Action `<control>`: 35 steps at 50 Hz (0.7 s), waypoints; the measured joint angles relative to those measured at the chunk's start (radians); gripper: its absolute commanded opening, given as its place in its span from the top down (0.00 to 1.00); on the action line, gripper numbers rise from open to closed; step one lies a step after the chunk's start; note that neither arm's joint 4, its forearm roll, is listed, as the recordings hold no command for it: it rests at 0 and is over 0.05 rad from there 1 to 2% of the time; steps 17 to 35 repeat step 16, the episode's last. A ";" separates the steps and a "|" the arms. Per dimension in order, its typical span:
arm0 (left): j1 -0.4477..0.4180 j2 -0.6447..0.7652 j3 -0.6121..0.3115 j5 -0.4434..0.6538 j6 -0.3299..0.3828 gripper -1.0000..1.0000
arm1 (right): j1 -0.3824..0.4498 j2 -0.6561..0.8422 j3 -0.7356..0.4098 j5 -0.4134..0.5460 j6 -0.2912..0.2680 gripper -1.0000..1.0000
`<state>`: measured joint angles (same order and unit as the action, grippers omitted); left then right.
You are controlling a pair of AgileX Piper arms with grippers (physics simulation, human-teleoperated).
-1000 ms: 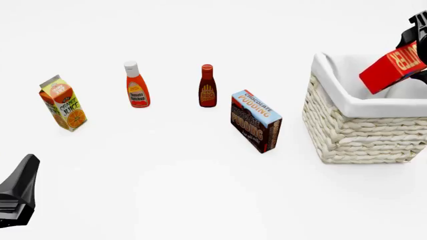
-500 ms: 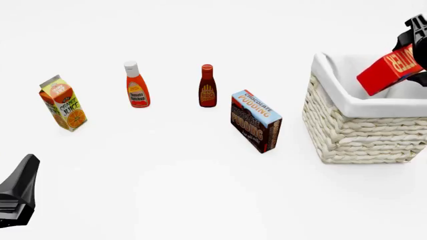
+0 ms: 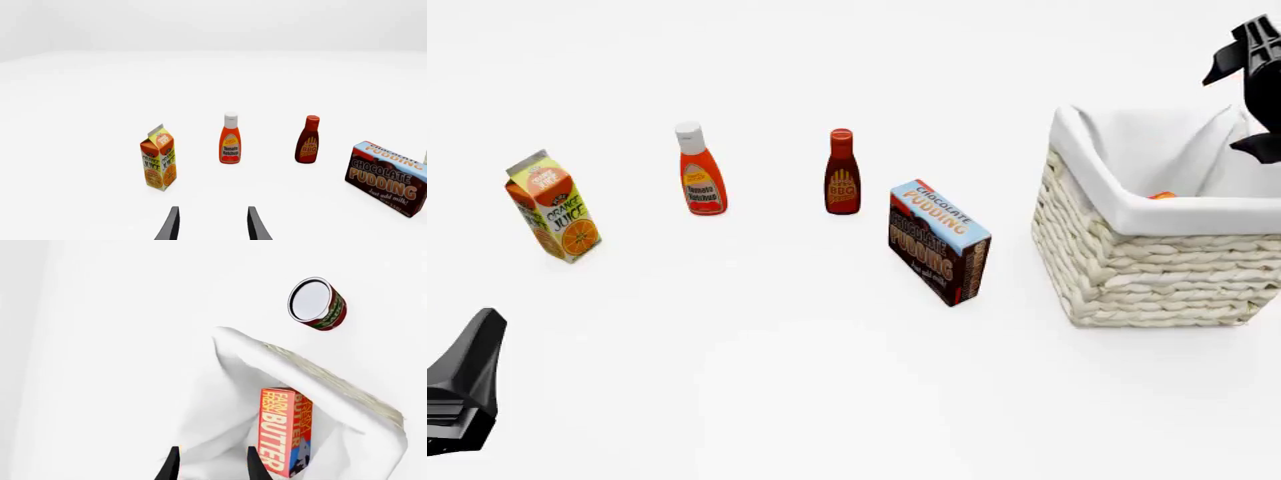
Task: Pick the butter and place it in the basket.
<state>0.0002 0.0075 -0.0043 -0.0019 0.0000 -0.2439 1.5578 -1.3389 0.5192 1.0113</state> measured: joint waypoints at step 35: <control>0.000 0.000 0.000 0.000 0.000 0.00 | 0.013 -0.009 -0.007 -0.002 0.003 0.00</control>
